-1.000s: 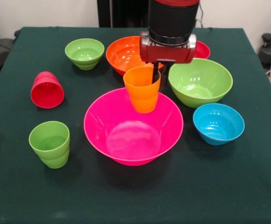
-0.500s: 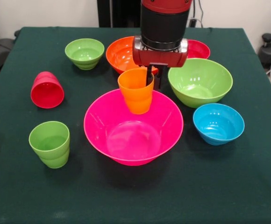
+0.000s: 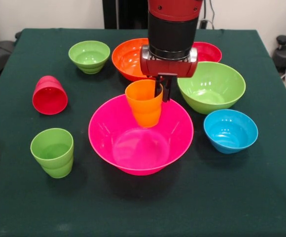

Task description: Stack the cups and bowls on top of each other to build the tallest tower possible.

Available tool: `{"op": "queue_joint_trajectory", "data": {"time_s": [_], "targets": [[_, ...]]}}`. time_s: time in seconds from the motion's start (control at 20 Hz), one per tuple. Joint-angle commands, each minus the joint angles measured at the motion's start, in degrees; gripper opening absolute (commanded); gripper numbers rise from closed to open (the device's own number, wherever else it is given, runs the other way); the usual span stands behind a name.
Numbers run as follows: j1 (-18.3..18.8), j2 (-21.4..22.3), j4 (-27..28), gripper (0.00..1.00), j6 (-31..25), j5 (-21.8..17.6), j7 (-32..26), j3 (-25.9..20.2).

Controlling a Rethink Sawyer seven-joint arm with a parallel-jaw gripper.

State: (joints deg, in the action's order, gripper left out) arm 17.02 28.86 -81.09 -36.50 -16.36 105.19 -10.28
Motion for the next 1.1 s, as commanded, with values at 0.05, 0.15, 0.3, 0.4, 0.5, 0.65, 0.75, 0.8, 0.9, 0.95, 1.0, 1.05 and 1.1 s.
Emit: {"op": "queue_joint_trajectory", "data": {"time_s": [0.05, 0.15, 0.3, 0.4, 0.5, 0.65, 0.75, 0.8, 0.9, 0.95, 1.0, 1.05, 1.1], "targets": [[-0.4, -3.1, -0.6, 0.00, 4.3, -5.3, -2.7, -2.1], [-0.4, -3.7, 0.0, 0.00, 4.6, -5.3, -2.9, -2.1], [-0.3, -4.6, 0.4, 0.00, 5.0, -4.7, -2.2, -2.1], [-0.7, -4.3, 0.4, 0.00, 4.7, -4.5, -1.8, -1.8], [-0.7, -4.0, 0.7, 0.00, 3.9, -4.3, -2.1, -1.7], [-0.2, -3.4, 0.2, 0.00, 3.8, -4.3, -2.6, -1.8], [0.1, -3.2, 0.3, 0.00, 3.2, -4.2, -3.2, -2.0], [0.2, -3.3, 0.5, 0.00, 3.1, -4.2, -3.3, -2.0], [0.4, -3.5, 1.2, 0.00, 2.7, -4.2, -3.7, -2.2], [0.5, -3.7, 1.4, 0.00, 2.7, -4.2, -3.8, -2.2], [0.5, -3.9, 1.6, 0.00, 2.8, -4.2, -3.8, -2.2], [0.7, -3.8, 1.3, 0.00, 3.1, -4.3, -3.9, -2.2], [0.8, -3.8, 1.3, 0.00, 3.0, -4.3, -4.0, -2.3]]}}
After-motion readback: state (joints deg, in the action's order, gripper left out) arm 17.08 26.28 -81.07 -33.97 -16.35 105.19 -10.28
